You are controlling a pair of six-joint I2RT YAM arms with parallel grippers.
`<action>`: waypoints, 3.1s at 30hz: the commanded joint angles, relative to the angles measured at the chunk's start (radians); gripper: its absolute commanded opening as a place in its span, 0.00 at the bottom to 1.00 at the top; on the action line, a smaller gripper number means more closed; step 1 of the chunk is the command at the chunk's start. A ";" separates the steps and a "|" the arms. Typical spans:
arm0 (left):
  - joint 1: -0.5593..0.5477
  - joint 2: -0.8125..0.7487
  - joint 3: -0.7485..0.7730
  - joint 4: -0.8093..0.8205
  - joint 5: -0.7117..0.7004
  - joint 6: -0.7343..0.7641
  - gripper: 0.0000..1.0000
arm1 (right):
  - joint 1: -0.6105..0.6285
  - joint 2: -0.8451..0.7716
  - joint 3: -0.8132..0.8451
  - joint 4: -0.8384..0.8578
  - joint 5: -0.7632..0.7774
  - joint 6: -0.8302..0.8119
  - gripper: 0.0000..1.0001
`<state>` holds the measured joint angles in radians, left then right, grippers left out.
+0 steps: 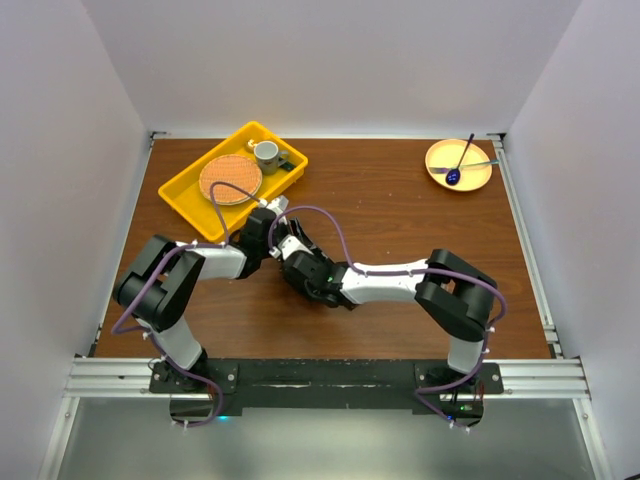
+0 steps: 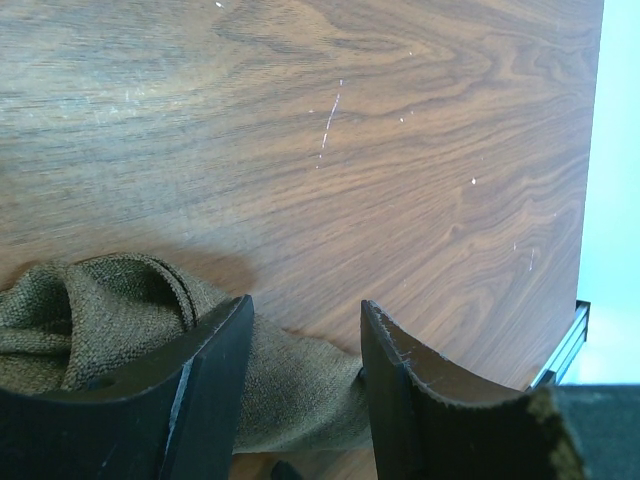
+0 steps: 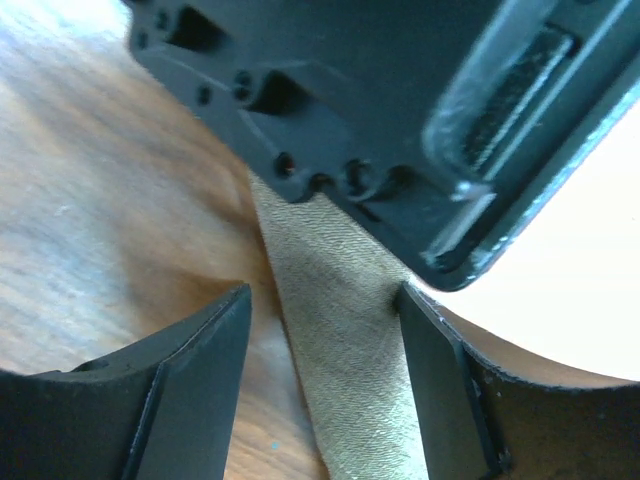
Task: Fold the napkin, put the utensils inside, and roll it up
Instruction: Roll the napkin with the utensil
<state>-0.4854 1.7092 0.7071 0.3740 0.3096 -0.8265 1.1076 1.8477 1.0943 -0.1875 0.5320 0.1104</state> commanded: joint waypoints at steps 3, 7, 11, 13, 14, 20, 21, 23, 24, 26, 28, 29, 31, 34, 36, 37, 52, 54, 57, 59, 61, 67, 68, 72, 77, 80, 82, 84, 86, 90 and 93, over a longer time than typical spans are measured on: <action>0.013 0.027 -0.009 -0.103 -0.001 0.052 0.52 | -0.064 0.013 -0.062 0.008 0.042 -0.035 0.56; 0.016 0.015 -0.003 -0.104 0.026 0.052 0.53 | -0.087 0.018 -0.070 0.029 0.000 -0.037 0.42; 0.031 -0.058 0.014 -0.144 0.028 0.044 0.55 | -0.106 0.013 -0.050 0.006 -0.124 0.011 0.26; 0.045 -0.103 0.041 -0.176 -0.006 0.052 0.57 | -0.126 0.002 -0.056 0.005 -0.250 0.058 0.20; 0.048 -0.152 0.054 -0.219 -0.023 0.058 0.57 | -0.136 -0.004 -0.059 0.011 -0.300 0.077 0.19; 0.079 -0.345 0.088 -0.305 -0.164 0.072 0.60 | -0.224 -0.062 -0.134 0.074 -0.699 0.264 0.13; 0.082 -0.359 0.086 -0.305 -0.162 0.075 0.60 | -0.236 -0.065 -0.146 0.080 -0.739 0.287 0.14; 0.085 -0.382 0.080 -0.302 -0.147 0.076 0.59 | -0.275 -0.065 -0.166 0.098 -0.847 0.356 0.14; 0.085 -0.387 0.075 -0.305 -0.139 0.073 0.59 | -0.285 -0.064 -0.171 0.108 -0.881 0.371 0.14; 0.085 -0.396 0.051 -0.291 -0.135 0.064 0.59 | -0.304 -0.056 -0.180 0.121 -0.923 0.403 0.14; 0.085 -0.414 0.008 -0.262 -0.121 0.050 0.59 | -0.316 -0.048 -0.185 0.128 -0.935 0.432 0.14; 0.085 -0.418 -0.009 -0.206 -0.109 0.046 0.59 | -0.324 -0.042 -0.189 0.149 -0.949 0.446 0.14; 0.085 -0.398 -0.047 -0.096 -0.028 0.026 0.59 | -0.359 -0.027 -0.224 0.183 -1.009 0.515 0.13; 0.084 -0.327 -0.058 0.001 0.078 -0.009 0.58 | -0.393 -0.013 -0.251 0.269 -1.049 0.563 0.13; 0.082 -0.304 -0.073 0.055 0.115 -0.026 0.58 | -0.399 -0.010 -0.258 0.281 -1.050 0.584 0.13; 0.080 -0.286 -0.090 0.095 0.121 -0.040 0.58 | -0.411 -0.010 -0.266 0.292 -1.061 0.595 0.13; 0.057 0.026 -0.236 0.315 0.059 -0.059 0.56 | -0.430 -0.033 -0.298 0.323 -1.067 0.597 0.18; 0.057 0.032 -0.239 0.306 0.042 -0.045 0.56 | -0.430 -0.054 -0.277 0.271 -1.063 0.551 0.27; 0.057 0.040 -0.256 0.310 0.039 -0.039 0.56 | -0.425 -0.097 -0.226 0.145 -1.022 0.467 0.39; 0.057 0.041 -0.259 0.318 0.039 -0.040 0.56 | -0.425 -0.123 -0.196 0.064 -0.995 0.436 0.45; 0.057 0.040 -0.259 0.313 0.040 -0.036 0.55 | -0.423 -0.165 -0.185 0.017 -0.951 0.402 0.51; 0.057 0.032 -0.251 0.302 0.039 -0.033 0.55 | -0.422 -0.225 -0.296 0.054 -0.942 0.428 0.53; 0.057 0.032 -0.251 0.301 0.039 -0.033 0.55 | -0.417 -0.228 -0.344 0.074 -0.945 0.440 0.52; 0.059 0.030 -0.244 0.298 0.040 -0.034 0.55 | -0.361 -0.220 -0.392 0.120 -0.916 0.466 0.52; 0.057 0.007 -0.238 0.273 0.045 -0.026 0.55 | -0.347 -0.231 -0.305 -0.002 -0.837 0.420 0.52; 0.057 -0.040 -0.222 0.232 0.042 -0.014 0.55 | -0.341 -0.274 -0.226 -0.087 -0.790 0.388 0.54; 0.057 -0.086 -0.198 0.182 0.040 0.004 0.56 | -0.338 -0.297 -0.195 -0.128 -0.773 0.377 0.55; 0.057 -0.133 -0.160 0.142 0.045 0.018 0.57 | -0.333 -0.307 -0.172 -0.142 -0.771 0.371 0.56; 0.057 -0.167 -0.132 0.089 0.048 0.020 0.58 | -0.333 -0.317 -0.172 -0.139 -0.768 0.376 0.58; 0.057 -0.230 -0.052 0.026 0.084 0.021 0.59 | -0.331 -0.323 -0.188 -0.112 -0.779 0.396 0.59; 0.057 -0.259 -0.020 -0.024 0.098 0.021 0.59 | -0.321 -0.329 -0.185 -0.109 -0.773 0.399 0.59</action>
<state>-0.4324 1.5112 0.6170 0.4294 0.3885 -0.8413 0.7734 1.5509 0.8909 -0.2829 -0.2684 0.5121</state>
